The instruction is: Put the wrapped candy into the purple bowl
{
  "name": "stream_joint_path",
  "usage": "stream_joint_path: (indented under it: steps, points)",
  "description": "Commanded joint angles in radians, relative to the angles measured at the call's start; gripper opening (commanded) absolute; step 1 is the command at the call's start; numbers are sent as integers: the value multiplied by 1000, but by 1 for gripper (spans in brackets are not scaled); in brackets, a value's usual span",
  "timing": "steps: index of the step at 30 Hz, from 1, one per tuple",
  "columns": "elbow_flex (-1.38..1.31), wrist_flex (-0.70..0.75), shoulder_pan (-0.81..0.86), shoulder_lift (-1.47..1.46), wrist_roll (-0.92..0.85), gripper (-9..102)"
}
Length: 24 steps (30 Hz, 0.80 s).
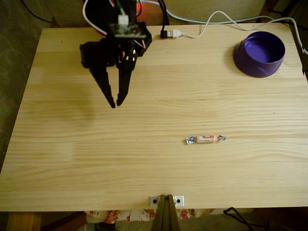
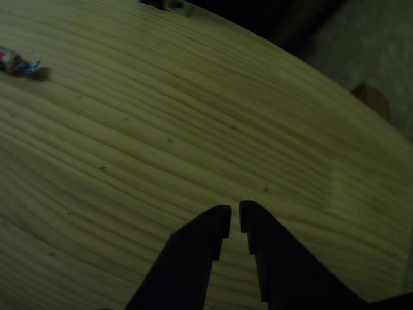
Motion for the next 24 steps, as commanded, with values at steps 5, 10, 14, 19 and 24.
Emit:
stream_joint_path:
  steps: [5,10,14,19,24]
  points:
    - [-305,-44,-23,-377,-61,7]
    - [-446,-66,-54,-615,-94,10]
    - [-453,-66,-118,-641,-146,13]
    - [-491,-51,-186,-696,-238,17]
    - [-620,-55,-213,-842,-318,18]
